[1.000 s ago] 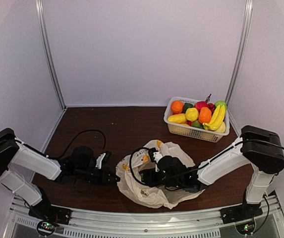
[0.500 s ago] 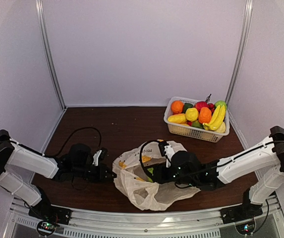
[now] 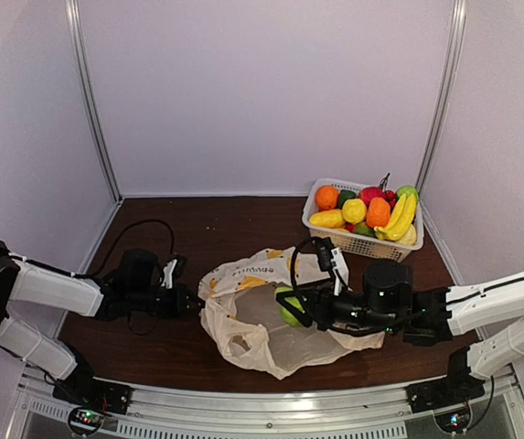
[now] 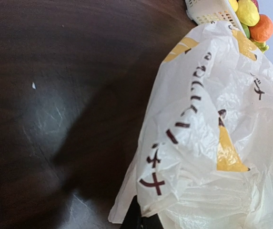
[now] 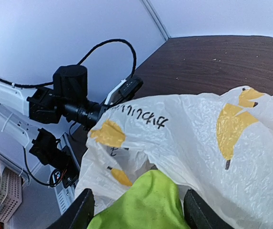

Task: Untie the knot of the plastic bag and take out the fruit
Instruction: Pick up the fake fruit from the takeout bag, then place the fake fruit in the bin.

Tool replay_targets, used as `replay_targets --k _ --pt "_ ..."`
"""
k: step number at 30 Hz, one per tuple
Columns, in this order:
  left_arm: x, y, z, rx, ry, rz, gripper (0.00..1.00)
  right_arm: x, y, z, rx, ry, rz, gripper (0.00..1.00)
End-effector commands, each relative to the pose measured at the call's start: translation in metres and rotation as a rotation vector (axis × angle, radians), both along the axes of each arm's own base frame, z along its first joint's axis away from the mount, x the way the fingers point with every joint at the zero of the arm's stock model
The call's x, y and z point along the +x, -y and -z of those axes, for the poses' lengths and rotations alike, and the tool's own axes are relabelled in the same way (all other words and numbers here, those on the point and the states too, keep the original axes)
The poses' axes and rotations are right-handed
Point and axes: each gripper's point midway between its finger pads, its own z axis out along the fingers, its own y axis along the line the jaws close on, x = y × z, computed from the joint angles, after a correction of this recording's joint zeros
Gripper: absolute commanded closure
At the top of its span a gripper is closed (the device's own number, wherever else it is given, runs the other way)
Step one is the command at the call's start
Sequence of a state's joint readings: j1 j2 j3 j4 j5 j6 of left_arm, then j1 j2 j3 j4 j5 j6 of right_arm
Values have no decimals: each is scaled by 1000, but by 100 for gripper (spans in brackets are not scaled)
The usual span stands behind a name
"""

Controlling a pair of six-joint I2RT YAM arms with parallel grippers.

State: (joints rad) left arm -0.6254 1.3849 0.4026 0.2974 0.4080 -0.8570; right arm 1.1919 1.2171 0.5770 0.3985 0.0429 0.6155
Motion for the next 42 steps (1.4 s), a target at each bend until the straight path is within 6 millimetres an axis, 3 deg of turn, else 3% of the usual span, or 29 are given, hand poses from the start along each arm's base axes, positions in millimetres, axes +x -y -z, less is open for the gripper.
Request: replay_targets --k 1,4,8,10,12,16,17,21,24,26,28,31,33,36,42 --pt "29 0 -18 -27 57 -14 100 -35 -25 -14 37 23 -230 53" --pt "45 4 -22 -32 66 -10 100 -56 -44 -31 95 39 -345 53" --pt "61 4 -19 -21 59 -10 100 -81 -62 -71 219 66 -464 53" --pt "67 -3 -19 -24 60 -32 100 -80 -61 -87 244 90 -448 54" --pt "73 -18 -20 -16 67 -80 100 -67 -52 -97 220 114 -361 54" --pt "77 -54 -20 19 76 -184 100 -25 -13 -100 24 158 -88 56" --pt "77 -64 -20 28 76 -206 100 -15 2 -94 -50 165 -26 56" --pt "73 -101 -21 63 86 -293 100 22 69 -105 -205 207 240 54" --pt "69 -116 -25 109 105 -320 99 43 113 -113 -276 223 382 54" --pt "66 -120 -29 127 115 -322 91 53 135 -119 -283 227 439 54" --pt "64 -121 -35 134 126 -320 75 63 152 -122 -287 225 488 54" --pt "61 -124 -42 155 120 -320 30 77 166 -123 -315 224 532 54" --pt "61 -126 -55 166 139 -325 11 88 170 -120 -340 223 550 54" --pt "61 -131 -77 198 175 -329 3 109 177 -117 -362 211 571 54" --pt "66 -138 -133 263 295 -303 2 153 194 -120 -379 191 615 54"
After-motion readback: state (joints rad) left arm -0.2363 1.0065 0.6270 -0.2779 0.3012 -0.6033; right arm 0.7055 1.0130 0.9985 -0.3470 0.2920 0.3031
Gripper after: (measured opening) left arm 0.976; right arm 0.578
